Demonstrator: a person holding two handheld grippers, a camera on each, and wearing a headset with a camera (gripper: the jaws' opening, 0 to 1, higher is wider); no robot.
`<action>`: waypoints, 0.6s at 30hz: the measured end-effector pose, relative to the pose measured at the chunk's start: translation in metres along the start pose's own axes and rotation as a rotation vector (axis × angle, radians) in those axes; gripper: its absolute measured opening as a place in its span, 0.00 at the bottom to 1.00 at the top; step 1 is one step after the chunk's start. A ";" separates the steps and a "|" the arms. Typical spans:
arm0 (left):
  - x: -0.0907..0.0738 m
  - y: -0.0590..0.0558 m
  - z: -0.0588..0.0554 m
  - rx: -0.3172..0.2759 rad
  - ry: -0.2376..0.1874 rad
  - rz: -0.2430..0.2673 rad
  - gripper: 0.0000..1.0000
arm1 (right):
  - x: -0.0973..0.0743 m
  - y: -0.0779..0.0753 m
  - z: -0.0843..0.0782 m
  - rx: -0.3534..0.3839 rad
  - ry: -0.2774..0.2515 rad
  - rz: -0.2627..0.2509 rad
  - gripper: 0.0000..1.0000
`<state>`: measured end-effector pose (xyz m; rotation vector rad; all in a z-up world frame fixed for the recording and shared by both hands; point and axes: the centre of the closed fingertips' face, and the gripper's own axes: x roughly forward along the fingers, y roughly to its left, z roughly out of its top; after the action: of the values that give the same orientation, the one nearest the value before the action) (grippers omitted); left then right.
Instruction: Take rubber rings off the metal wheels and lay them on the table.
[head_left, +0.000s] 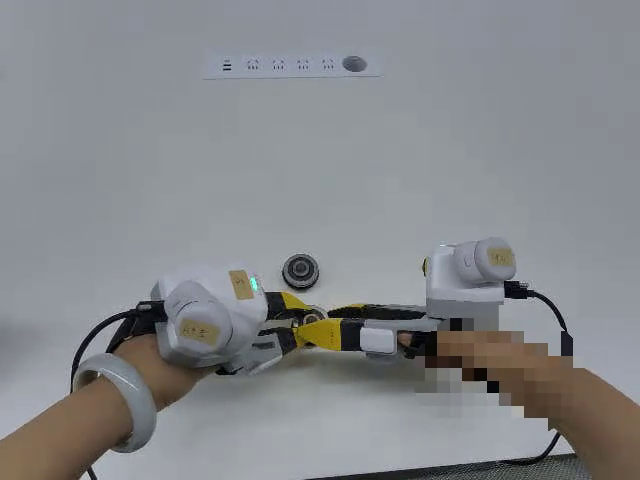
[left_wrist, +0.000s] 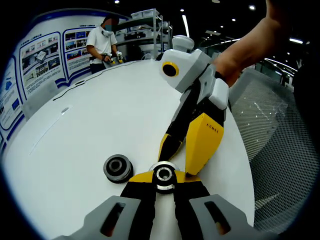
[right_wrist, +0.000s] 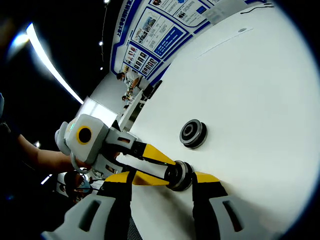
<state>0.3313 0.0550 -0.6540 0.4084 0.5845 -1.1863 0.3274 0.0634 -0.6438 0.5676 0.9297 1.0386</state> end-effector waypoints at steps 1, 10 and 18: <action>0.000 0.000 0.000 0.000 0.000 0.000 0.13 | 0.000 0.000 0.000 0.000 -0.001 0.002 0.50; 0.000 0.000 0.000 -0.001 0.000 -0.001 0.12 | -0.005 0.004 0.002 0.017 -0.002 0.017 0.51; 0.000 0.000 0.000 -0.005 -0.002 -0.002 0.12 | -0.007 0.004 0.001 0.026 0.001 0.026 0.47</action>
<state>0.3315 0.0556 -0.6540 0.4027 0.5863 -1.1873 0.3248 0.0585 -0.6377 0.6025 0.9401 1.0513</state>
